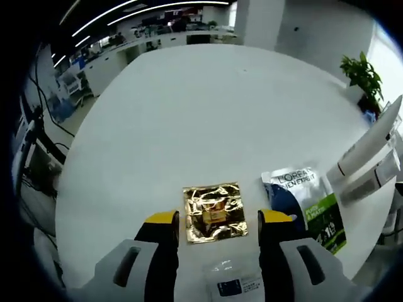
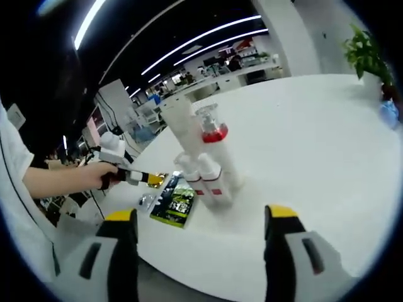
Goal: Arrange the skincare products in the storage area until every visible bottle or jar stands upright without overlapping.
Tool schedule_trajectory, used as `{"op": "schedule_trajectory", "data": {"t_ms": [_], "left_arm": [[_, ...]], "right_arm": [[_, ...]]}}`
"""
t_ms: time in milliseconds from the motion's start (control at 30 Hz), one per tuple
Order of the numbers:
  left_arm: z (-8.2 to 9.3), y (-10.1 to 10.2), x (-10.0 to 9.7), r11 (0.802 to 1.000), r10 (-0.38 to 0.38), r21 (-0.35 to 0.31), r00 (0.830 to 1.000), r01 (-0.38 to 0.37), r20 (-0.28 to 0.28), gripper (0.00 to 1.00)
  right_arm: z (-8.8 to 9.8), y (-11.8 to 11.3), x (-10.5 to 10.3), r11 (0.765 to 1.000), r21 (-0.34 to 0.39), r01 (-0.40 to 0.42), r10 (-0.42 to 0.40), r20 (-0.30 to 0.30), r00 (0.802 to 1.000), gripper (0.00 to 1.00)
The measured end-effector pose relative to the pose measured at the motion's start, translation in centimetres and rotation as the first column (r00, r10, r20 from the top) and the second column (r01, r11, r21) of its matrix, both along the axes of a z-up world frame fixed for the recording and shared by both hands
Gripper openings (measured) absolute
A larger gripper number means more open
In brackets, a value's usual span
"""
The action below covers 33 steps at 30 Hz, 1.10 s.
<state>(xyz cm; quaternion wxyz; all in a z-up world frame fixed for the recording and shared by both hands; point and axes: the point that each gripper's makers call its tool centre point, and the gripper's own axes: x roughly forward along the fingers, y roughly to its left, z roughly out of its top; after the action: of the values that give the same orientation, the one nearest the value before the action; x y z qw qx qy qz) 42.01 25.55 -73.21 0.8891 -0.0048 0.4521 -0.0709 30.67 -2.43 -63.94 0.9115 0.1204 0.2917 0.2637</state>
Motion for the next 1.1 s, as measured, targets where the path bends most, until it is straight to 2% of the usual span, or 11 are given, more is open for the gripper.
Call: {"op": "schedule_trajectory", "data": {"t_ms": [300, 367, 433, 500, 600, 667, 700, 800, 933, 1100], "left_arm": [[2.0, 0.5, -1.4, 1.000, -0.007, -0.024, 0.999, 0.007, 0.037, 0.56], [2.7, -0.5, -2.0, 0.996, -0.046, -0.071, 0.998, 0.049, 0.038, 0.61], [3.9, -1.0, -2.3, 0.993, -0.078, -0.087, 0.993, 0.085, 0.084, 0.63], [5.5, -1.6, -2.6, 0.987, -0.115, -0.092, 0.982, 0.130, 0.148, 0.62], [7.1, -2.1, -3.3, 0.980, -0.148, -0.101, 0.969, 0.171, 0.200, 0.63], [8.3, -2.2, -3.9, 0.977, -0.159, -0.100, 0.959, 0.187, 0.236, 0.68], [9.1, -2.3, -4.1, 0.975, -0.169, -0.094, 0.947, 0.201, 0.272, 0.70], [10.4, -2.4, -5.5, 0.968, -0.190, -0.102, 0.935, 0.229, 0.299, 0.75], [11.9, -2.6, -7.1, 0.956, -0.230, -0.096, 0.911, 0.278, 0.343, 0.84], [12.8, -2.8, -9.4, 0.943, -0.268, -0.090, 0.892, 0.320, 0.364, 0.91]], "right_arm": [[1.5, 0.2, -0.7, 1.000, -0.011, -0.022, 0.023, 0.039, 0.999, 0.83], [2.0, 0.2, -0.9, 0.999, -0.017, -0.028, 0.029, 0.052, 0.998, 0.83], [2.5, 0.3, -1.1, 0.999, -0.019, -0.034, 0.035, 0.064, 0.997, 0.83], [3.0, 0.4, -1.3, 0.999, -0.015, -0.038, 0.039, 0.076, 0.996, 0.83], [3.5, 0.7, -1.6, 0.999, -0.007, -0.044, 0.045, 0.088, 0.995, 0.83], [3.6, 1.0, -1.9, 0.999, -0.008, -0.053, 0.053, 0.094, 0.994, 0.83], [3.7, 1.1, -2.0, 0.998, -0.008, -0.056, 0.057, 0.095, 0.994, 0.83], [3.7, 1.3, -2.5, 0.998, -0.005, -0.065, 0.065, 0.096, 0.993, 0.83], [4.0, 1.3, -3.0, 0.998, 0.003, -0.066, 0.065, 0.100, 0.993, 0.83], [4.5, 1.0, -3.5, 0.998, -0.007, -0.061, 0.061, 0.114, 0.992, 0.85]]}}
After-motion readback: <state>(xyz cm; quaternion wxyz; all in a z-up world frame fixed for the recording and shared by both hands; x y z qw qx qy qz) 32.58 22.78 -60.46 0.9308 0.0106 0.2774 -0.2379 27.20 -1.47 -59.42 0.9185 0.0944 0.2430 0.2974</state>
